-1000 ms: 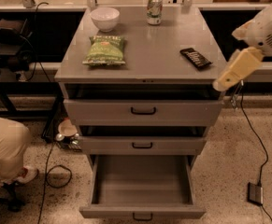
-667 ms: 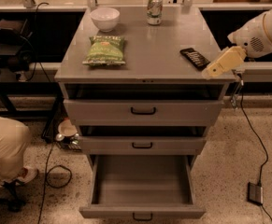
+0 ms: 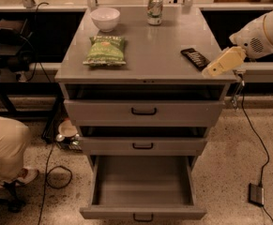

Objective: Place rxbar chocolate into bottom drawer

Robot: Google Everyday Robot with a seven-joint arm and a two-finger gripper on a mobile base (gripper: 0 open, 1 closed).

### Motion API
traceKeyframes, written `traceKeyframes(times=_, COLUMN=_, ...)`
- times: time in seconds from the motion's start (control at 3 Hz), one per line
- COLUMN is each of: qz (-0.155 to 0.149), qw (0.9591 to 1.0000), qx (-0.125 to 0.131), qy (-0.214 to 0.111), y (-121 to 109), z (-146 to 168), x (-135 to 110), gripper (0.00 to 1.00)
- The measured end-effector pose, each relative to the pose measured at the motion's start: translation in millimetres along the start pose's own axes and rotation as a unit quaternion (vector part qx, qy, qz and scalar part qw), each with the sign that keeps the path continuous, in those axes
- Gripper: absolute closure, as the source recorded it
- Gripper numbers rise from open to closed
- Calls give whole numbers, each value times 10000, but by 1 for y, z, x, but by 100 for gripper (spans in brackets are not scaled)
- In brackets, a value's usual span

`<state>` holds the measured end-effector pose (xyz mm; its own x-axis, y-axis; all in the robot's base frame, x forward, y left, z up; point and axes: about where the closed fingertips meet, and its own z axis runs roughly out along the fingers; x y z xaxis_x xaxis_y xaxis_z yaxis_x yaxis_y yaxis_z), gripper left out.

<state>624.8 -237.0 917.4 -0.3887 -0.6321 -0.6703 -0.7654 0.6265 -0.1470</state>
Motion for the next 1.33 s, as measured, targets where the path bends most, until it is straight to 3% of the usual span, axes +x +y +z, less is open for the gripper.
traceKeyframes(times=0.67, qz=516, qw=9968, qx=269, qy=-542, y=-66, z=47, x=-6, gripper=0)
traceKeyframes(times=1.0, qz=783, qw=9944, qx=375, qy=-597, y=-90, z=80, x=-8, gripper=0)
traceKeyframes(times=1.33, qz=964, qw=9930, qx=389, qy=-553, y=-98, z=100, x=-5, gripper=0)
